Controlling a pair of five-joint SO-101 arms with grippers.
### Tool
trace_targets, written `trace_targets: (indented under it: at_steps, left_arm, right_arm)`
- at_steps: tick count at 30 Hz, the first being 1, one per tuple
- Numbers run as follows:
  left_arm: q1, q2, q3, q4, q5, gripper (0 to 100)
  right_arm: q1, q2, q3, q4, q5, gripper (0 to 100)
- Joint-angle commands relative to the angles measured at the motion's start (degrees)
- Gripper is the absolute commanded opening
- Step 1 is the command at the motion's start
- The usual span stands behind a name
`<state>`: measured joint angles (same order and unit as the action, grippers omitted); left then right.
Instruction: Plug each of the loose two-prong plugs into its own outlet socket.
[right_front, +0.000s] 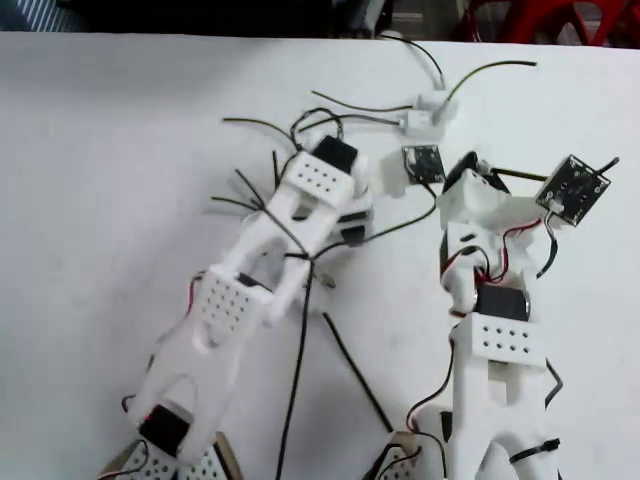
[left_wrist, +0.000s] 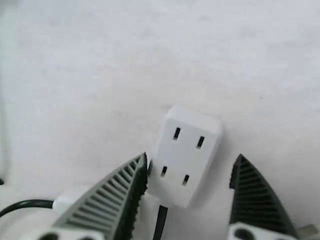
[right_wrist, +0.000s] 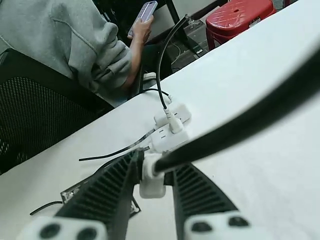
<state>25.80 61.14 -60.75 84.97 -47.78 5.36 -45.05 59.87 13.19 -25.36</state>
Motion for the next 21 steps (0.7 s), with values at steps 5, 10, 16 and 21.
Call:
trace_targets:
  at_steps: [5,10,16,21]
  left_arm:
    - [0.31,6.29,-16.97,10.2,1.41,13]
    - [-0.57,8.4,-26.99,16.97,17.85,16]
    - [-4.62,7.87,-29.36,16.88,33.05,30]
    - [-5.93,7.87,-31.21,17.32,33.93,31]
  right_arm:
    - [0.57,-0.13,-0.53,-1.1,-0.09,1.7]
    - [0.57,-0.13,-0.53,-1.1,-0.09,1.7]
    - [0.57,-0.13,-0.53,-1.1,-0.09,1.7]
    - [0.48,-0.22,-0.53,-1.1,0.0,1.7]
